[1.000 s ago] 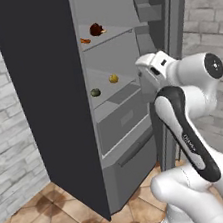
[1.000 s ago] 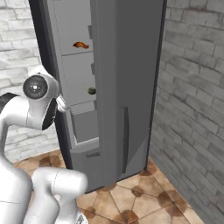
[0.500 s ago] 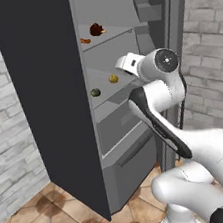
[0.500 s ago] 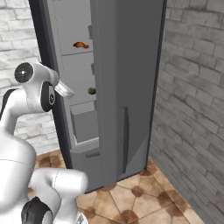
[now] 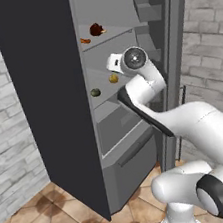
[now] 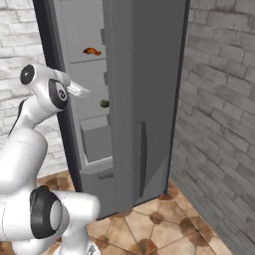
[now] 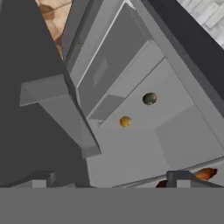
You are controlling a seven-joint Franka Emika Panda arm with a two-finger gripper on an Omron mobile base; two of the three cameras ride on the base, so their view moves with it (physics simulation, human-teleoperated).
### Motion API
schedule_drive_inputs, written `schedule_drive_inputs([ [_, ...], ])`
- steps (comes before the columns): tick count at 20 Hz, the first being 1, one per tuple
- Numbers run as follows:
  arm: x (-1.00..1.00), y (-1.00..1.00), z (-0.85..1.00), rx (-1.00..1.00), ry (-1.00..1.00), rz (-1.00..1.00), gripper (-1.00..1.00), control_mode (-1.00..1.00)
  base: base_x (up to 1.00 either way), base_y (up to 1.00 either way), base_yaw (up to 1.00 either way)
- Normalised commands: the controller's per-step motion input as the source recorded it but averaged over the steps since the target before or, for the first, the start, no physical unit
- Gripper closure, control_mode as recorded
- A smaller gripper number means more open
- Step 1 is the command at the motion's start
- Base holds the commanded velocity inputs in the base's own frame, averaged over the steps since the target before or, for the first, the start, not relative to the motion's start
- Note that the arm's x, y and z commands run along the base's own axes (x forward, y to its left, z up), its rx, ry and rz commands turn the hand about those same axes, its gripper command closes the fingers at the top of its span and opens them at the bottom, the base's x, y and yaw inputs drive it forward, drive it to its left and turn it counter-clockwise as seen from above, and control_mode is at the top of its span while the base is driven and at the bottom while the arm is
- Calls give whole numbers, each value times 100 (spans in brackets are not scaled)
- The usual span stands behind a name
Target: Gather the squashs from the fridge and place them on a tray on the dining counter. Then gather the chicken drumstick and steak from the fridge and place them on the other tray.
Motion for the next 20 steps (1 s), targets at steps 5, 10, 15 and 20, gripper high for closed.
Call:
schedule_drive_inputs([
  [5, 41, -15, -4, -15, 1, -9, -100, -100, 0, 0, 0],
  [10, 34, -28, -3, -12, 0, -8, -100, -100, 0, 0, 0],
  [15, 31, -33, 0, -10, 0, -4, -100, -100, 0, 0, 0],
  [20, 13, -41, 0, -8, 0, -2, -100, -100, 0, 0, 0],
])
